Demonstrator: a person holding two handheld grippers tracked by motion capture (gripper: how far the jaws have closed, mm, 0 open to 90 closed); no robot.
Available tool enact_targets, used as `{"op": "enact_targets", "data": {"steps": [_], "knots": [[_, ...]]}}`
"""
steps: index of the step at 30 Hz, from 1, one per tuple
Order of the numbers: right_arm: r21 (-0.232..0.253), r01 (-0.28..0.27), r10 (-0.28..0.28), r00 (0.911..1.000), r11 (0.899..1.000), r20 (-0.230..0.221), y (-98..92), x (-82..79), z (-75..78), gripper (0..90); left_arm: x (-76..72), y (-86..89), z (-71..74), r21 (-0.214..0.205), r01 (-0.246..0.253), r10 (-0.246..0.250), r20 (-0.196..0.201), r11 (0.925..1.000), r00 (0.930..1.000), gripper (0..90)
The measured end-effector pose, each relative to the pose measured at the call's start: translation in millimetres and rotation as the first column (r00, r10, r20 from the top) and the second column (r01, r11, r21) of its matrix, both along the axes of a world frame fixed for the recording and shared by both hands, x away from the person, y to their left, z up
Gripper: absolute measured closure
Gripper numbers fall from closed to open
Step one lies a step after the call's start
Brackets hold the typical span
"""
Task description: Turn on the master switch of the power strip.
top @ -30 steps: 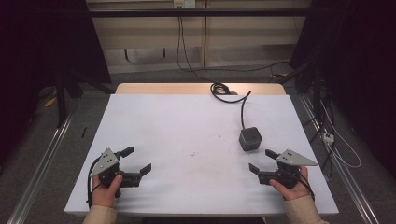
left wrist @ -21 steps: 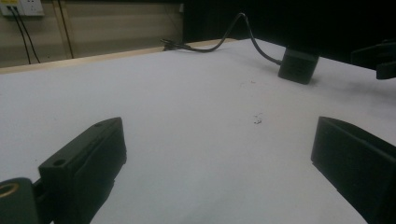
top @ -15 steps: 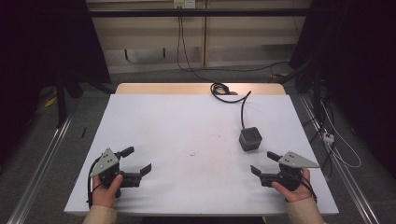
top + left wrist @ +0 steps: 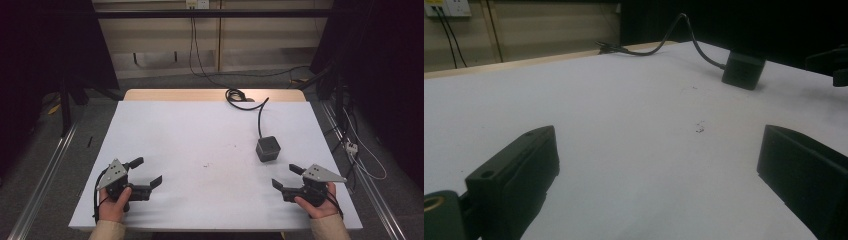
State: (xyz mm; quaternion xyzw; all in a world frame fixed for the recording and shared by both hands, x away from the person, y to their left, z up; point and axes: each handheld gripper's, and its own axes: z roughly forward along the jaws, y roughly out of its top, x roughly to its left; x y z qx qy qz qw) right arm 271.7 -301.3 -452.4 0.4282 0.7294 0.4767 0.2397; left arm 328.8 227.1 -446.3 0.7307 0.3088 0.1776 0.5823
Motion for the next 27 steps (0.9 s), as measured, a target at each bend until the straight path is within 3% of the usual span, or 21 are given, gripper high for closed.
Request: {"op": "enact_targets", "data": {"steps": [27], "knots": [[0.009, 0.003, -0.003, 1.0000, 1.000, -0.009, -3.1, -4.0, -1.4, 15.5, 1.6, -2.2, -1.6, 0.002, 0.002, -0.002, -0.009, 1.0000, 1.0000, 2.9]]}}
